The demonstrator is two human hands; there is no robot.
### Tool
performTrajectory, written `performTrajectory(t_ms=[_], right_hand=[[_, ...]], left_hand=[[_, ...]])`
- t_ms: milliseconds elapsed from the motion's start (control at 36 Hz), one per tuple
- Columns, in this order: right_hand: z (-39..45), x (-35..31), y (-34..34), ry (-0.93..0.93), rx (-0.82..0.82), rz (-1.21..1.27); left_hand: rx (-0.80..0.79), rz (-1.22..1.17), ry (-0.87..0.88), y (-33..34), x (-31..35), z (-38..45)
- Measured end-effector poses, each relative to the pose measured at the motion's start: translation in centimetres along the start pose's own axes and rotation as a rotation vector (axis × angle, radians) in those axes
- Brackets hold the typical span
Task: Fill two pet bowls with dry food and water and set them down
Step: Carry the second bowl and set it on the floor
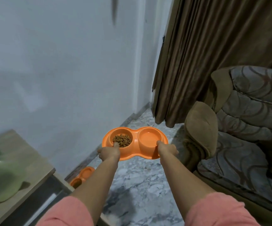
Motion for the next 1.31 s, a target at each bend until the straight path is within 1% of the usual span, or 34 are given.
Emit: performTrajectory(t_ms=[222, 361, 472, 583, 667, 889, 1000, 1306], right_hand=[[6.0, -4.4, 3.0, -0.027, -0.081, -0.061], [9.9, -8.9, 6.2, -0.057, -0.172, -0.15], [12.9, -13.5, 8.7, -0.119, -0.239, -0.219], [15.0, -16.7, 11.3, -0.175, -0.308, -0.279], [15.9, -18.2, 13.5, -0.205, -0.349, -0.316], [16.7, -20.1, 19.8, -0.206, -0.455, -0.413], [16.5, -21.1, 22.9, -0.215, -0.473, -0.432], [18.2, -24.8, 30.8, -0.211, -0.509, -0.456]], left_hand=[[0.045, -0.027, -0.053, 4.2, 1.5, 3.3], [0.127, -0.079, -0.099, 7.2, 3.2, 6.2], [0.197, -0.109, -0.141, 9.4, 4.9, 7.9], [0.271, -0.17, -0.175, 10.7, 5.9, 9.2], [0.339, -0.179, -0.185, 11.0, 6.6, 10.0], [0.475, -0.204, -0.243, 9.8, 7.5, 13.6], [0.504, -0.205, -0.263, 9.1, 7.8, 16.2], [0.507, -0.242, -0.31, 9.3, 9.9, 23.8]])
Point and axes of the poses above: each hand's wrist, its own z-axis towards the middle knuckle, its own y-axis out of the palm, x = y × z, the point moved 5 cm from there along z, towards the middle knuckle, and after that the axes turned 7 degrees about y, right-handed, at the moved point
